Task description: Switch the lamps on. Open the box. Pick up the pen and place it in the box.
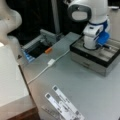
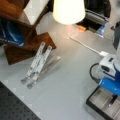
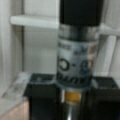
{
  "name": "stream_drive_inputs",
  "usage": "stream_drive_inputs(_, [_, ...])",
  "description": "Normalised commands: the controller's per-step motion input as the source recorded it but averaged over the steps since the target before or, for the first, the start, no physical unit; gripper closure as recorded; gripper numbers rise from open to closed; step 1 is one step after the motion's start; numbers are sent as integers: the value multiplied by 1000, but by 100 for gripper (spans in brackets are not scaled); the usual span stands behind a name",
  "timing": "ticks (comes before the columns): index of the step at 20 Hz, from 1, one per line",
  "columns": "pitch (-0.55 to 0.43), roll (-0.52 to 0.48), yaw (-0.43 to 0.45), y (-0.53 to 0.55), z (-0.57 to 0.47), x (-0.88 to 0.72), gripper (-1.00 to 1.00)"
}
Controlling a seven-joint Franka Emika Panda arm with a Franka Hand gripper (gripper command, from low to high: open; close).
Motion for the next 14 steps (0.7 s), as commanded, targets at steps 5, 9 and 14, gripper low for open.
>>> stream_drive_inputs(5, [11, 23, -223, 87, -81, 67, -100])
stream_drive_inputs(9, [-1, -11, -199, 79, -41, 79, -100])
stream_drive_inputs(14, [26, -43, -159, 42, -6, 77, -100])
